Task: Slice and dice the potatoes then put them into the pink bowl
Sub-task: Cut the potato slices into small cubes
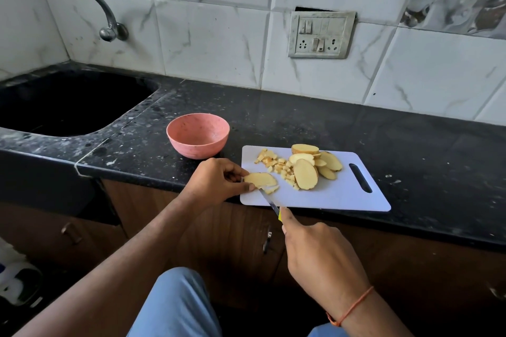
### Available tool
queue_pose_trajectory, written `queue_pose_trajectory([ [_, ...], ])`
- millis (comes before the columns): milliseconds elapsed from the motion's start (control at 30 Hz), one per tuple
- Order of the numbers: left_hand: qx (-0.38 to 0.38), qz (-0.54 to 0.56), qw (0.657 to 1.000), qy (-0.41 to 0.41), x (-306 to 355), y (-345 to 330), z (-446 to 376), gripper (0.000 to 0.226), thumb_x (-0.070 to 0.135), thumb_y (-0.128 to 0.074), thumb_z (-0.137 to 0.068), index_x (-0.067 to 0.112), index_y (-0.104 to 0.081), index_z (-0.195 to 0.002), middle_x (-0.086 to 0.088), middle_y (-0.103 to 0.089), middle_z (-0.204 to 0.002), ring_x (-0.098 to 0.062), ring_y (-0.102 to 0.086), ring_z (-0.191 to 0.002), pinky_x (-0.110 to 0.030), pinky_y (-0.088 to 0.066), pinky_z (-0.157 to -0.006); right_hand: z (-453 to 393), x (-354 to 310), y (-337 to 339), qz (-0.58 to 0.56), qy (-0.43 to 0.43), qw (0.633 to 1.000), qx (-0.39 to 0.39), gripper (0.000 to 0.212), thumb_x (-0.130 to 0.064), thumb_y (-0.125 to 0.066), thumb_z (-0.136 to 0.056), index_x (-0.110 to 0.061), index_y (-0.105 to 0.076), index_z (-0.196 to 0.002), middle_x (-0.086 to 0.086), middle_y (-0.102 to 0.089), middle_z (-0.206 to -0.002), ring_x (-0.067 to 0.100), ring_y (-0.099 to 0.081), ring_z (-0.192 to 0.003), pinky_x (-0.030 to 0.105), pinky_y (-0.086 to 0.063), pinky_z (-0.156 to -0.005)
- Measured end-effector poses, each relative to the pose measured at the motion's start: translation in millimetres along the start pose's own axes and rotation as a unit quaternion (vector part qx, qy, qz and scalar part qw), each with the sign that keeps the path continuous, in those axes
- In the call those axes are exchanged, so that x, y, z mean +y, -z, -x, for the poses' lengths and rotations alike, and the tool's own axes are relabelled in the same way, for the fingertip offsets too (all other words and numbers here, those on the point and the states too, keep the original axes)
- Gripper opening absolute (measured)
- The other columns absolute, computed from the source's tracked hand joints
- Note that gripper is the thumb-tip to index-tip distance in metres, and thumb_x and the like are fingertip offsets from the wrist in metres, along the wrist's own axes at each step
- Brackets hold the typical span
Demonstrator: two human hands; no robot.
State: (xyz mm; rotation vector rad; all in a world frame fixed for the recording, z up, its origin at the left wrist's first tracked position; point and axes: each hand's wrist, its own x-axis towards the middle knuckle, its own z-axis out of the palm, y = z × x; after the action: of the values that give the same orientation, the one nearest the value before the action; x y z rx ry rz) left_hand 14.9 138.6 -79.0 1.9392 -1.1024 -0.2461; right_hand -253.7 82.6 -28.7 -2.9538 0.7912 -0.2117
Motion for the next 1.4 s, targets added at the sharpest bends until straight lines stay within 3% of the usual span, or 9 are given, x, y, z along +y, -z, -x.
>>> queue_pose_trajectory([
  [133, -0.009, 0.001, 1.0, 0.003, 1.4, 0.8, 1.0, 0.044, 0.049, -0.096, -0.069, 0.028, -0.084, -0.107, 0.015, -0.075, -0.089, -0.002, -0.07, -0.082, -0.016, -0.056, -0.07, 6.8, 2.6, 5.9, -0.039, -0.008, 0.999, 0.027, 0.053, -0.035, -0.033, -0.112, -0.03, -0.024, -0.164, -0.009, -0.054, -0.071, 0.009, -0.054, -0.059, 0.018, -0.035, -0.05],
  [267, -0.014, -0.005, 1.0, 0.005, 1.5, 3.7, 1.9, 0.051, 0.05, -0.096, -0.069, 0.03, -0.082, -0.114, 0.017, -0.076, -0.09, 0.002, -0.071, -0.086, -0.019, -0.059, -0.077, 0.9, -3.7, 6.4, -0.065, -0.014, 0.996, 0.056, 0.053, -0.039, -0.032, -0.112, -0.031, -0.026, -0.163, -0.011, -0.052, -0.068, 0.008, -0.054, -0.057, 0.02, -0.032, -0.045],
  [400, -0.009, 0.006, 1.0, 0.004, -0.4, 4.0, 4.4, 0.043, 0.043, -0.097, -0.072, 0.028, -0.084, -0.111, 0.018, -0.076, -0.09, 0.005, -0.071, -0.084, -0.01, -0.053, -0.071, -17.5, -8.2, -0.9, -0.057, -0.005, 0.996, 0.068, 0.051, -0.038, -0.033, -0.112, -0.028, -0.029, -0.162, -0.008, -0.063, -0.08, 0.01, -0.061, -0.068, 0.02, -0.047, -0.054],
  [567, 0.0, 0.02, 1.0, 0.004, -0.4, 1.5, 5.8, 0.036, 0.037, -0.096, -0.075, 0.025, -0.085, -0.107, 0.017, -0.075, -0.094, 0.003, -0.07, -0.082, -0.011, -0.05, -0.067, -38.5, -14.2, -11.6, -0.031, 0.011, 0.997, 0.072, 0.05, -0.032, -0.036, -0.112, -0.024, -0.033, -0.161, -0.002, -0.069, -0.088, 0.012, -0.064, -0.074, 0.021, -0.042, -0.055],
  [700, 0.003, 0.026, 1.0, 0.004, -2.6, 0.8, 4.9, 0.03, 0.036, -0.096, -0.075, 0.027, -0.086, -0.101, 0.017, -0.074, -0.095, -0.004, -0.071, -0.082, -0.015, -0.053, -0.068, -47.7, -17.6, -18.5, -0.026, 0.014, 0.997, 0.068, 0.051, -0.031, -0.039, -0.112, -0.022, -0.033, -0.161, -0.002, -0.07, -0.091, 0.013, -0.065, -0.075, 0.021, -0.047, -0.058],
  [833, 0.017, 0.034, 0.999, 0.001, -5.9, -3.4, 5.4, 0.028, 0.035, -0.097, -0.074, 0.028, -0.086, -0.099, 0.016, -0.074, -0.095, -0.008, -0.071, -0.08, -0.02, -0.056, -0.071, -53.6, -20.2, -22.2, -0.017, 0.021, 0.998, 0.063, 0.052, -0.029, -0.041, -0.111, -0.021, -0.032, -0.162, -0.001, -0.071, -0.093, 0.013, -0.065, -0.075, 0.018, -0.04, -0.054],
  [1000, 0.021, 0.033, 0.999, -0.001, -8.0, -4.0, 4.0, 0.029, 0.035, -0.098, -0.074, 0.028, -0.086, -0.099, 0.015, -0.073, -0.094, -0.008, -0.071, -0.081, -0.02, -0.055, -0.071, -63.4, -22.2, -25.3, 0.007, 0.016, 0.999, 0.051, 0.054, -0.025, -0.042, -0.109, -0.02, -0.031, -0.162, 0.002, -0.07, -0.09, 0.016, -0.065, -0.076, 0.028, -0.047, -0.057],
  [1400, 0.027, 0.023, 0.999, -0.006, -4.0, -5.0, 8.1, 0.03, 0.038, -0.095, -0.077, 0.029, -0.086, -0.104, 0.015, -0.072, -0.1, -0.009, -0.071, -0.086, -0.037, -0.062, -0.08, -52.2, -18.2, -20.3, 0.044, 0.02, 0.999, 0.016, 0.058, -0.024, -0.044, -0.109, -0.021, -0.024, -0.163, 0.001, -0.059, -0.085, 0.013, -0.05, -0.068, 0.025, -0.037, -0.053],
])
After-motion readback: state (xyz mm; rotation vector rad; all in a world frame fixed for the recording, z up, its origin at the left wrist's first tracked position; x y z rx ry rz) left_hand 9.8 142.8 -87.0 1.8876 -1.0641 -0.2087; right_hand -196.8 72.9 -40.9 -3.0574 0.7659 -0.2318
